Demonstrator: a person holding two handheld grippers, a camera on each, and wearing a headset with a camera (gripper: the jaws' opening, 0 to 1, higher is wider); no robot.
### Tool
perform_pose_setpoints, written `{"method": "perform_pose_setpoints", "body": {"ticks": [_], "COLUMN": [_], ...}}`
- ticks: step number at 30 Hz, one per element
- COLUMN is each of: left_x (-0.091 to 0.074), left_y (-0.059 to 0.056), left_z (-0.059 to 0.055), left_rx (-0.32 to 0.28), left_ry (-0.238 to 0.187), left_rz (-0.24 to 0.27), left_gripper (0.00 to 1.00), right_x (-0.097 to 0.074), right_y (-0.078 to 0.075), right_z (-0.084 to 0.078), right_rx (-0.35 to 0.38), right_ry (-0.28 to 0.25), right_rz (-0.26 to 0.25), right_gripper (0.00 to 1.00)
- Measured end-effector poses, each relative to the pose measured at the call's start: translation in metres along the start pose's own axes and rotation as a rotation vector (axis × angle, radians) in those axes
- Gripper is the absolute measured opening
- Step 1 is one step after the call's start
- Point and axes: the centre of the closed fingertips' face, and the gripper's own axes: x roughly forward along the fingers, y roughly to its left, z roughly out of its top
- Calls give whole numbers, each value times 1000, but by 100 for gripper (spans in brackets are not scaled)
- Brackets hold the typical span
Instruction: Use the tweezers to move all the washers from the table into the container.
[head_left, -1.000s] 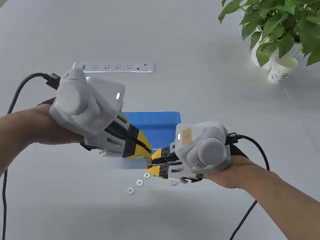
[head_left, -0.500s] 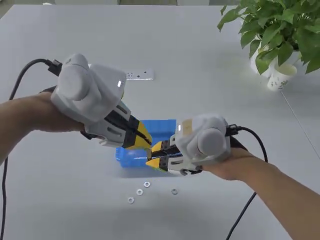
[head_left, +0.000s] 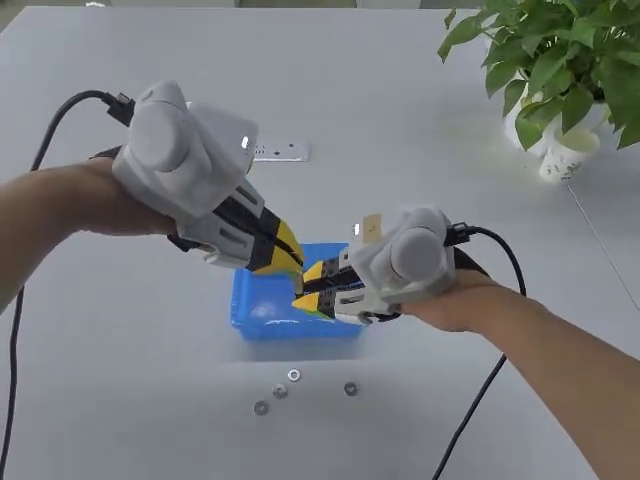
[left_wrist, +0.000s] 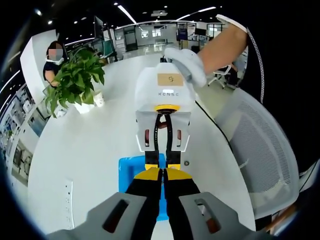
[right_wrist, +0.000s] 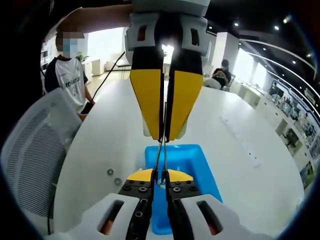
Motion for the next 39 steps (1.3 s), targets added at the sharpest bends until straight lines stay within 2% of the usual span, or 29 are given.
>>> {"method": "perform_pose_setpoints", "body": {"ticks": [11,21,33,39], "left_x": [16,36,47,50], "left_y": [14,23,29,29], "left_z": [-15,-28,-40,-42], "left_rx": [-6,-21,-31,-37], "left_ry": [22,30,42,41], "left_rz": [1,0,-1,-3], "left_gripper": [4,4,5,5], "right_x": [13,24,34,35], "right_y": [-12,-18,-22,-21], "right_z": [-18,-40,-56,-60], "right_rx": [21,46,70,64], "right_ry": [19,54,86,99], "right_rz": [17,35,53,57], "right_gripper": [9,9,10,10]}}
